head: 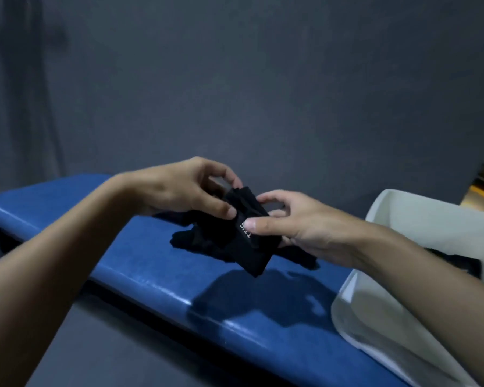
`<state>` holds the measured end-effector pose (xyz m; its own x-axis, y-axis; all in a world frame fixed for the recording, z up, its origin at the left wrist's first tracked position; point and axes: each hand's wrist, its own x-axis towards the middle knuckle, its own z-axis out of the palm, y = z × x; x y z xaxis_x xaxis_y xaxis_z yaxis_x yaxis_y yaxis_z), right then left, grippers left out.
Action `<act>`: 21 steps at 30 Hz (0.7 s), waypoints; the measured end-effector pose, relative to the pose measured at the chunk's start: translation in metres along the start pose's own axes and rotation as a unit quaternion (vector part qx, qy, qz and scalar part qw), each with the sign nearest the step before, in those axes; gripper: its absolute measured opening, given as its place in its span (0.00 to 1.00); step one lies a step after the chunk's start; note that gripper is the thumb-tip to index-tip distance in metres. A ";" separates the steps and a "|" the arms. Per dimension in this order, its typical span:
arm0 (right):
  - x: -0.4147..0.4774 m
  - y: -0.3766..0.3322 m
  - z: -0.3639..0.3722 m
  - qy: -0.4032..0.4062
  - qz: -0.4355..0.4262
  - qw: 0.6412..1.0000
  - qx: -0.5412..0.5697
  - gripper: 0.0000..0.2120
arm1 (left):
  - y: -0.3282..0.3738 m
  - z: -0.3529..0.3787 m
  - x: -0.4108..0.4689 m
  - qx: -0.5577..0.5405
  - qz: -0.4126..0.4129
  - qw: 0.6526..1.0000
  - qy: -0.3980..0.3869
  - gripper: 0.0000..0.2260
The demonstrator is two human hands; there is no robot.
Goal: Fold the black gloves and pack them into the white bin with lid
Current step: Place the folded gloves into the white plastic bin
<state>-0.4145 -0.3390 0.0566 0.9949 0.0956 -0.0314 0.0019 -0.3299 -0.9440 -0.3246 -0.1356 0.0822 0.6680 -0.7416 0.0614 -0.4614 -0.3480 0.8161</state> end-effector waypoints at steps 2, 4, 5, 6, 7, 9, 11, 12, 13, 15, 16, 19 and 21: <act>-0.015 -0.016 -0.018 0.007 -0.015 1.000 0.017 0.37 | 0.032 -0.004 0.011 0.023 0.025 0.999 -0.031 0.17; -0.029 -0.031 -0.036 0.030 -0.031 0.999 0.030 0.32 | 0.062 -0.004 0.022 0.036 0.052 0.997 -0.043 0.22; -0.037 -0.037 -0.045 0.051 -0.037 0.998 0.025 0.28 | 0.075 -0.001 0.028 0.041 0.067 0.996 -0.039 0.24; -0.044 -0.041 -0.054 0.073 -0.043 0.996 0.017 0.26 | 0.087 0.002 0.034 0.046 0.083 0.995 -0.028 0.26; -0.051 -0.044 -0.063 0.096 -0.050 0.994 0.012 0.23 | 0.096 0.007 0.040 0.048 0.098 0.994 -0.011 0.28; -0.064 -0.046 -0.081 0.144 -0.066 0.987 0.024 0.17 | 0.108 0.017 0.053 0.029 0.129 0.990 0.038 0.29; -0.075 -0.043 -0.099 0.202 -0.076 0.974 0.063 0.14 | 0.114 0.032 0.068 -0.018 0.151 0.985 0.082 0.30; -0.079 -0.039 -0.108 0.229 -0.078 0.967 0.080 0.15 | 0.116 0.041 0.076 -0.048 0.156 0.982 0.091 0.31; -0.083 -0.036 -0.117 0.249 -0.078 0.961 0.093 0.16 | 0.117 0.052 0.084 -0.084 0.156 0.980 0.090 0.32; -0.092 -0.028 -0.131 0.276 -0.071 0.953 0.100 0.17 | 0.123 0.075 0.100 -0.156 0.147 0.974 0.068 0.29; -0.096 -0.025 -0.137 0.283 -0.065 0.952 0.099 0.16 | 0.126 0.087 0.106 -0.180 0.143 0.972 0.053 0.27; -0.107 -0.014 -0.151 0.280 -0.047 0.955 0.083 0.12 | 0.135 0.117 0.124 -0.201 0.141 0.969 0.027 0.22; -0.113 -0.009 -0.159 0.286 -0.030 0.956 0.060 0.11 | 0.140 0.131 0.135 -0.207 0.135 0.969 0.009 0.21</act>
<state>-0.5114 -0.4961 0.1206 0.8860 -0.4288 0.1763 0.0834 -0.2266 -0.9704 -0.3754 -0.3596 0.1298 0.5668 -0.7625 0.3119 -0.3495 0.1203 0.9292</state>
